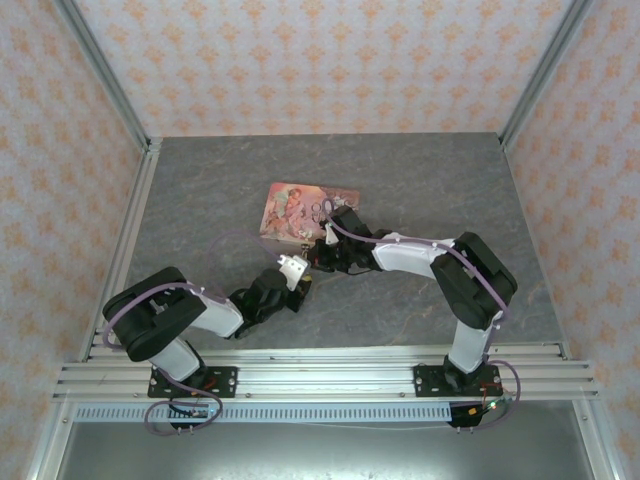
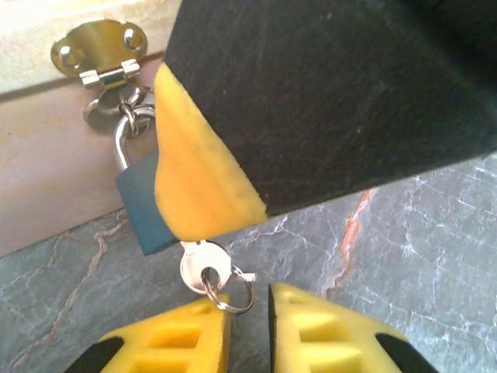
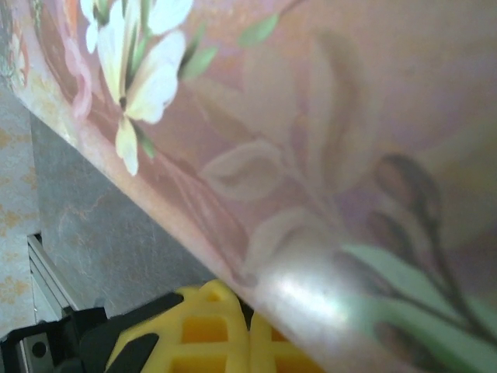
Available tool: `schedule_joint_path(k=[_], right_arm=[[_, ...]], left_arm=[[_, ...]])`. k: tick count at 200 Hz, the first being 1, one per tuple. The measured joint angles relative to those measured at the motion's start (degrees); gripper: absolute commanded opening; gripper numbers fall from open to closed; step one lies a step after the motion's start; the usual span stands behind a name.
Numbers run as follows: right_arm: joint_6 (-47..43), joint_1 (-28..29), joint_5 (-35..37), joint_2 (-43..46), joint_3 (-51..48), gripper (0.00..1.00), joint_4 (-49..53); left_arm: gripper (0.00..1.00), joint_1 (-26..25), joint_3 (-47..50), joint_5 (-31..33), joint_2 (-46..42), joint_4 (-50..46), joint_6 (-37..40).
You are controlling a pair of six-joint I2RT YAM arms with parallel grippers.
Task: Unlock the padlock with the key
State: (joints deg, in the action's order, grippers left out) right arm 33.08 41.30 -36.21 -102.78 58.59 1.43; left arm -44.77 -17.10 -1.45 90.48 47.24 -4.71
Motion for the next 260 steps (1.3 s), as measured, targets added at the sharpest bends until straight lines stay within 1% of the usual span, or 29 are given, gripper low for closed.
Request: schedule_joint_path(k=[28, 69, 118, 139, 162, 182, 204, 237, 260], right_arm=[[-1.9, -0.4, 0.0, 0.0, 0.0, 0.0, 0.7], [-6.2, -1.4, 0.1, 0.0, 0.7, 0.0, 4.0], [-13.0, -1.7, 2.3, 0.6, 1.2, 0.0, 7.5], [-16.9, -1.8, 3.8, 1.1, 1.6, 0.0, 9.7], [-21.7, -1.8, 5.1, 1.6, 2.4, 0.0, 13.1], [-25.7, -2.0, 4.5, 1.9, 2.9, 0.0, 15.7], [-29.0, -2.5, 0.9, 2.3, 3.0, 0.0, 17.7], [-32.2, -3.1, -5.4, 2.5, 2.6, 0.0, 18.5], [-33.2, -3.2, -7.2, 2.6, 2.3, 0.0, 18.2]], left_arm=[[0.34, -0.6, 0.3, -0.6, -1.2, -3.7, 0.0], [0.37, 0.0, 1.7, -0.8, -7.1, -7.5, -0.4], [0.39, 4.7, 3.1, -1.6, -16.5, -13.9, -2.6], [0.4, 7.3, 3.1, -2.9, -20.2, -17.8, -3.7], [0.4, 9.3, 3.0, -4.7, -22.4, -20.2, -4.9], [0.4, 10.4, 2.8, -7.2, -22.4, -20.9, -6.5], [0.4, 11.8, 2.3, -10.3, -21.0, -20.3, -8.9], [0.4, 13.1, 1.3, -14.8, -16.9, -16.9, -12.2], [0.4, 14.0, 0.5, -17.8, -13.9, -14.3, -15.0]])
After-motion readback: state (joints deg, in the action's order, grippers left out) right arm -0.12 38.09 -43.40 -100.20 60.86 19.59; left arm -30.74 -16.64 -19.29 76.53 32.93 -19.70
